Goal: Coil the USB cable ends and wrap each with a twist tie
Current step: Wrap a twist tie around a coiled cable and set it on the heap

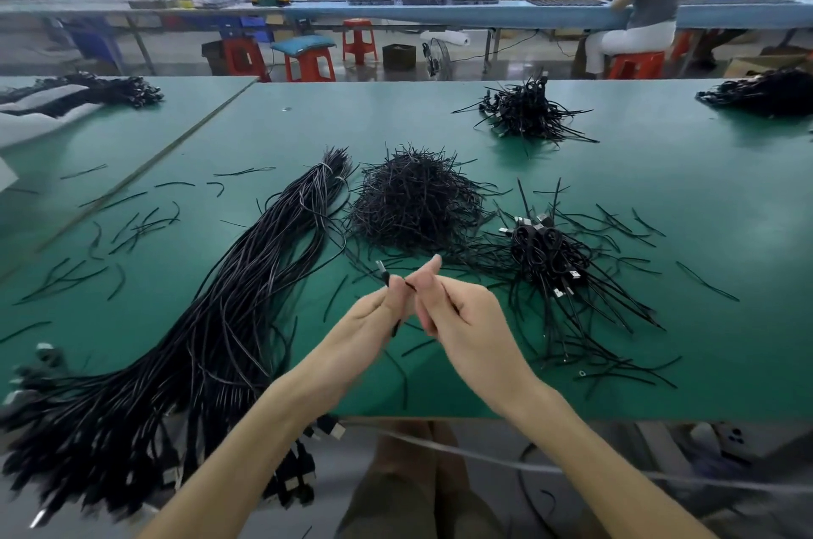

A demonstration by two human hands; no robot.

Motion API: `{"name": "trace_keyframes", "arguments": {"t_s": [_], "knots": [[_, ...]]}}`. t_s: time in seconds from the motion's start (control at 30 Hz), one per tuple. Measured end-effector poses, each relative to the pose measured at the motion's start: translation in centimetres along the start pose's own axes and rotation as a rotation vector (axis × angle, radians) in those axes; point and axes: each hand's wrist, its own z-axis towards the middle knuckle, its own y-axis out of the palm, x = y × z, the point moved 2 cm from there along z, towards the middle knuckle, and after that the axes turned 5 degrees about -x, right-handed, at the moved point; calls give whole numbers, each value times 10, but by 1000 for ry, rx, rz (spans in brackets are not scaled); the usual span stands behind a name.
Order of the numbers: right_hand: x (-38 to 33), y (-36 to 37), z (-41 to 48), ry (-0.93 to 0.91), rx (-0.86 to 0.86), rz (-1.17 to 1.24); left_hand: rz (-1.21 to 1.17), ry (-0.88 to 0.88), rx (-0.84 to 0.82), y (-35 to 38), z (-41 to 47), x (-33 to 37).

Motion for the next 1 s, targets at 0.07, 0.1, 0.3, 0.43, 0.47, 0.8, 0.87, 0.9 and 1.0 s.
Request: {"name": "trace_keyframes", "arguments": {"t_s": [0.07,0.1,0.3,0.43,0.47,0.8,0.87,0.9,1.0], "knots": [[3,10,-4,31,-13,103,-231,41,31,6,3,2],[6,15,-6,39,-24,121,-343,63,43,8,4,5],[33,17,-14,101,-104,34,-1063,228,160,-16,4,31],[54,-3,-11,168,-69,-69,-953,171,12,-35,-12,41],[57,-9,-7,174,-40,-113,-754,129,-60,-35,-17,41],[19,-7,25,-51,167,-244,464,-8,47,-1,-6,11],[13,5,21,-57,171,-177,252,73,90,3,-1,7],[11,10,19,-74,184,-137,96,89,110,4,0,6],[9,18,13,-144,218,-113,-405,135,122,14,3,4]]}}
